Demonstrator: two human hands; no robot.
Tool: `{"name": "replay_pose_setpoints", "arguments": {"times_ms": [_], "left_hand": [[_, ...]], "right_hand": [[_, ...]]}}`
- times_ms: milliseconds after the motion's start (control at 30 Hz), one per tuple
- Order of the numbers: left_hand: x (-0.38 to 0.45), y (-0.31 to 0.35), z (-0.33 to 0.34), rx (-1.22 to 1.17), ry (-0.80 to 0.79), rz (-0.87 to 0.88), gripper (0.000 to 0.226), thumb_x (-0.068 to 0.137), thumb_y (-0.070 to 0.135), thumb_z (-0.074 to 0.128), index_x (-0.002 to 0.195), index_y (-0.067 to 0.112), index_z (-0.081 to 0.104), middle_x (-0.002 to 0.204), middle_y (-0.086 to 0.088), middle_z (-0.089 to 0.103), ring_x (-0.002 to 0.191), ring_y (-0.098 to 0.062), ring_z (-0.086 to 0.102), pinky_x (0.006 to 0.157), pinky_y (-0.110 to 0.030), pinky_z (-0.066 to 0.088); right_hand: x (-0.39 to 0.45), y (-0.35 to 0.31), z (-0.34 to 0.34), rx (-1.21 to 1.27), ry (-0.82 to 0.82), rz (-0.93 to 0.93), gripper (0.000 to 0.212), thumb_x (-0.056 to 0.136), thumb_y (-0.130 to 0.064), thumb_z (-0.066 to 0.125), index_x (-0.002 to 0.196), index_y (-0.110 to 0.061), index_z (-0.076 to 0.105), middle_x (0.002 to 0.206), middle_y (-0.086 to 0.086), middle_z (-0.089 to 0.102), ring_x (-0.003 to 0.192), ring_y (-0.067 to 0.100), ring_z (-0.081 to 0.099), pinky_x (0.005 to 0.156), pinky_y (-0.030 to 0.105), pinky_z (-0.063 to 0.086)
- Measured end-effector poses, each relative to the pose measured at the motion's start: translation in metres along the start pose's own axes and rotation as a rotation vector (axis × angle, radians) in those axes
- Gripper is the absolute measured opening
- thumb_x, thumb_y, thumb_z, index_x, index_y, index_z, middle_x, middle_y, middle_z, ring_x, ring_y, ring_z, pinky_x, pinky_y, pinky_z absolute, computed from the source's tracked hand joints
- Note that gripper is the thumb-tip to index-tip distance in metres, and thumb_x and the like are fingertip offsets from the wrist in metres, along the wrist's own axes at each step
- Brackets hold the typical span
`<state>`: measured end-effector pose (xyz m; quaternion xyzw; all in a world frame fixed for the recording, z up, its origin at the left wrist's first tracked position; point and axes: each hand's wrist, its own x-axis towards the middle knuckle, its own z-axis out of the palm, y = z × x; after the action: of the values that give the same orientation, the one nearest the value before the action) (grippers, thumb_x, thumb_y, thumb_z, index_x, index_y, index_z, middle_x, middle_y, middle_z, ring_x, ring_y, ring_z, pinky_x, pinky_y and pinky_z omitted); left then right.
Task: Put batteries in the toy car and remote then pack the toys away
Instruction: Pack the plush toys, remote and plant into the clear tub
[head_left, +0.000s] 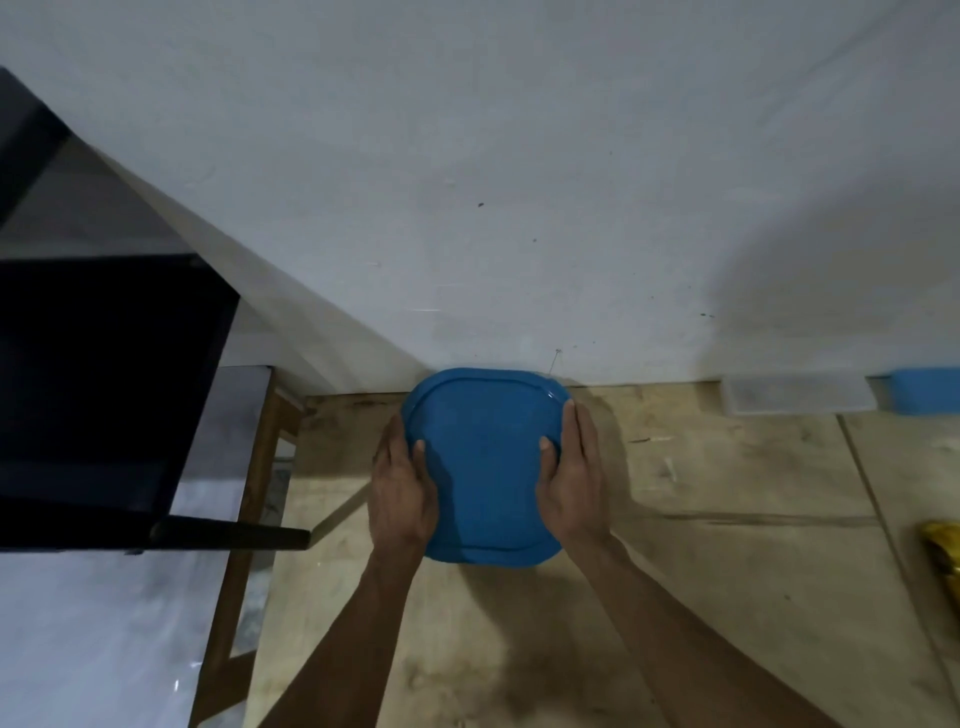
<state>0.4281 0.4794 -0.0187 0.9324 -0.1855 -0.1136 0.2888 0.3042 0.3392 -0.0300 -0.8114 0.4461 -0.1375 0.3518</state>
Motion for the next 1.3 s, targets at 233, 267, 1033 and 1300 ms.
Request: {"name": "replay_pose_setpoints", "arguments": {"times_ms": [233, 267, 1033, 1300], "left_hand": [[-0.027, 0.02, 0.01, -0.045, 0.066, -0.08, 0.067, 0.1, 0.051, 0.02, 0.153, 0.012, 0.031, 0.153, -0.011, 0.044, 0.126, -0.039, 0.055, 0.088, -0.05, 0.054], [-0.029, 0.021, 0.012, -0.038, 0.064, -0.088, 0.067, 0.1, 0.051, 0.019, 0.154, 0.012, 0.031, 0.153, -0.011, 0.043, 0.126, -0.039, 0.055, 0.087, -0.051, 0.054], [-0.009, 0.019, 0.004, 0.104, -0.124, -0.09, 0.07, 0.102, 0.057, 0.018, 0.159, 0.019, 0.004, 0.165, -0.009, 0.016, 0.145, -0.039, 0.028, 0.114, -0.056, 0.031], [-0.012, 0.033, 0.004, 0.31, -0.066, -0.051, 0.065, 0.104, 0.054, 0.021, 0.159, 0.024, 0.005, 0.163, -0.015, 0.018, 0.148, -0.039, 0.02, 0.116, -0.059, 0.023]], "right_hand": [[0.014, 0.014, -0.01, -0.005, -0.013, -0.072, 0.053, 0.104, -0.032, 0.042, 0.153, -0.013, 0.032, 0.161, 0.001, 0.027, 0.145, 0.019, 0.031, 0.114, 0.03, 0.031], [0.014, 0.016, -0.011, -0.026, -0.008, -0.086, 0.054, 0.104, -0.033, 0.042, 0.154, -0.013, 0.031, 0.161, 0.001, 0.026, 0.145, 0.019, 0.031, 0.114, 0.032, 0.033], [0.005, 0.002, -0.023, 0.06, -0.066, 0.105, 0.059, 0.101, -0.042, 0.043, 0.151, -0.022, 0.018, 0.147, 0.009, 0.037, 0.126, 0.032, 0.048, 0.095, 0.049, 0.05], [0.002, 0.004, -0.039, 0.119, -0.087, 0.051, 0.063, 0.1, -0.043, 0.046, 0.153, -0.026, 0.016, 0.149, 0.008, 0.036, 0.13, 0.028, 0.044, 0.098, 0.046, 0.048]]}}
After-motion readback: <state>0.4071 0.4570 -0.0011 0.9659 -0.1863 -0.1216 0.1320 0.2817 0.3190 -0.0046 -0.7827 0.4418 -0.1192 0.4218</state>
